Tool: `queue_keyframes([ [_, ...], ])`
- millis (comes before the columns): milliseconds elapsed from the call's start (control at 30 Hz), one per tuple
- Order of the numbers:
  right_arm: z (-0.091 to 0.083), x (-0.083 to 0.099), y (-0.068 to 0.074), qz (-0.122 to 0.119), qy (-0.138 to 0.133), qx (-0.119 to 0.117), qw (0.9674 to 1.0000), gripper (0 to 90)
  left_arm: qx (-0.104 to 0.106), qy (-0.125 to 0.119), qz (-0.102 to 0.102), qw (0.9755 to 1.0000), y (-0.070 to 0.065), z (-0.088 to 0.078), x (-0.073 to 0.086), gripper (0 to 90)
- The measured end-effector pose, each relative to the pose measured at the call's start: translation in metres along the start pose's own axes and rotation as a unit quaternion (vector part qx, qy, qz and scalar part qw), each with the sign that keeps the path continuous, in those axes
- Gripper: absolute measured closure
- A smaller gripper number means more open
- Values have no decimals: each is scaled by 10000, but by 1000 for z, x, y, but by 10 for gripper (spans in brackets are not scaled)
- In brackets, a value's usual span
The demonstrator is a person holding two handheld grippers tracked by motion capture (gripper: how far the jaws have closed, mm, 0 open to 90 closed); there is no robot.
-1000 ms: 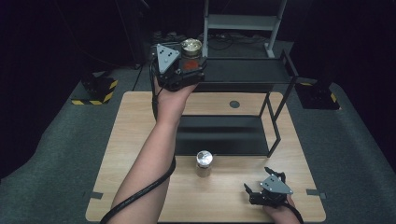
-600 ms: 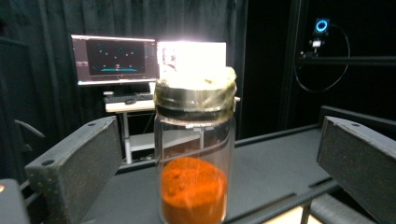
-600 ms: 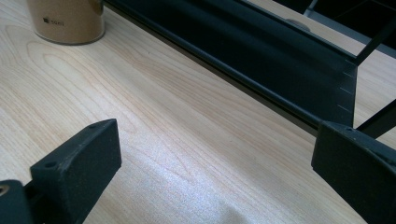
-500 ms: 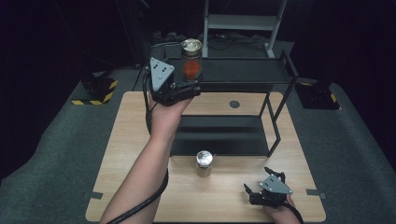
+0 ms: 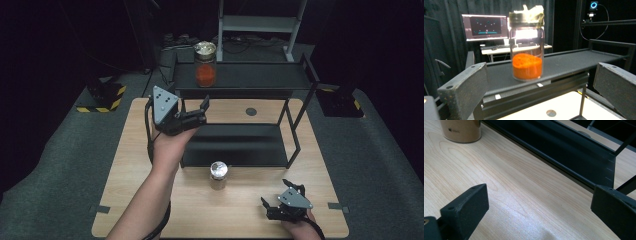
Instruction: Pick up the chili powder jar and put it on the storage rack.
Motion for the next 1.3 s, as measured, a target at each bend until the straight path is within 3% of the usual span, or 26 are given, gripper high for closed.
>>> queue_keyframes([
  [500,0,0,0,-12,0,-6,10000,5,16,280,240,9993,-2,-23,55,4],
  [1033,0,0,1,-42,16,24,10000,5,79,736,105,9972,10,-43,124,4],
  [1300,0,-1,2,-57,31,41,10000,5,41,1050,17,9945,15,-50,158,4],
])
Point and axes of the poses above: each handheld gripper's, and its own axes: z roughly forward along the jaws, x roughly out of its underside, y roughly to its left, the point moved 9 cm from there along z, roughly forward along the jaws, and after that the axes turned 13 degrees about y, right-handed, at the moved point
